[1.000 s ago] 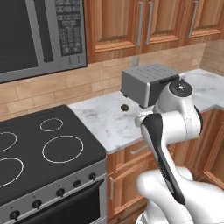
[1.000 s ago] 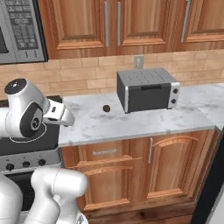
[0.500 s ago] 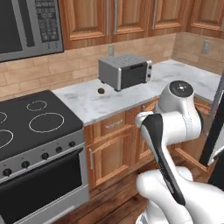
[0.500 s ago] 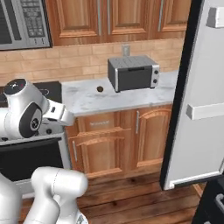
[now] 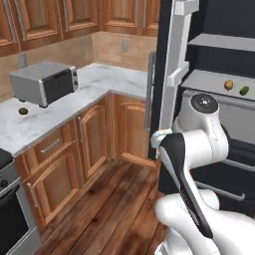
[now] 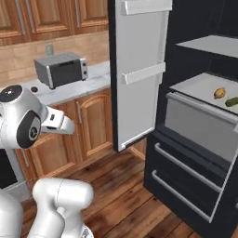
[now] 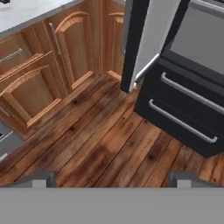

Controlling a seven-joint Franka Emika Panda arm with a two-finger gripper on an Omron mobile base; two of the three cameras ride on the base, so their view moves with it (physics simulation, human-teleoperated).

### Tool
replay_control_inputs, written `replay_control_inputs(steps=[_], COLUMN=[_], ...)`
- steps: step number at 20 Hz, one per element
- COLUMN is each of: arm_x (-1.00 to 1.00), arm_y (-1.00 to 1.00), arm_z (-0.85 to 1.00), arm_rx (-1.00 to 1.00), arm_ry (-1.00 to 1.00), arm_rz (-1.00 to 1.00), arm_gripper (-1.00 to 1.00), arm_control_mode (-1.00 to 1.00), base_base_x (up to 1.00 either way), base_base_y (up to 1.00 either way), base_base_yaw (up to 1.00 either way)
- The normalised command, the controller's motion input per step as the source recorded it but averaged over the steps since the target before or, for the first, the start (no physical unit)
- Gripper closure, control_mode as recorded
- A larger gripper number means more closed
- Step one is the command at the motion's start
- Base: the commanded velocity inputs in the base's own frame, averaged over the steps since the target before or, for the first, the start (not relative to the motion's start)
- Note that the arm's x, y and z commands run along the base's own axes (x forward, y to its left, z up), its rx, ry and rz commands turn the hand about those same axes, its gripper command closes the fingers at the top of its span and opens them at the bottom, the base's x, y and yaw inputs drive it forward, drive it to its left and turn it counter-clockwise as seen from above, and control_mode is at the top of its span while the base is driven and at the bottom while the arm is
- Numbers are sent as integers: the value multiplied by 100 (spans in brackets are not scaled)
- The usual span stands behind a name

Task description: Open the fridge, remove the kiwi, cucumber, and chicken drumstick, and place them on any counter.

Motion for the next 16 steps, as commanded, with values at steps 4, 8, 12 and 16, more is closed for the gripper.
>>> replay_control_inputs(steps=[4,8,12,16], arm_x=[0,0,0,0], arm_y=[0,0,0,0], arm_z=[0,0,0,0], arm_rx=[0,0,0,0], arm_ry=[0,0,0,0], arm_rz=[0,0,0,0], arm_gripper=[-100,-100,-100,-100], arm_control_mode=[100,100,100,100], base_base_x=[-34,-9,12,53], base_base_y=[-4,-26,-6,12], base_base_yaw=[-86,-86,-71,-48])
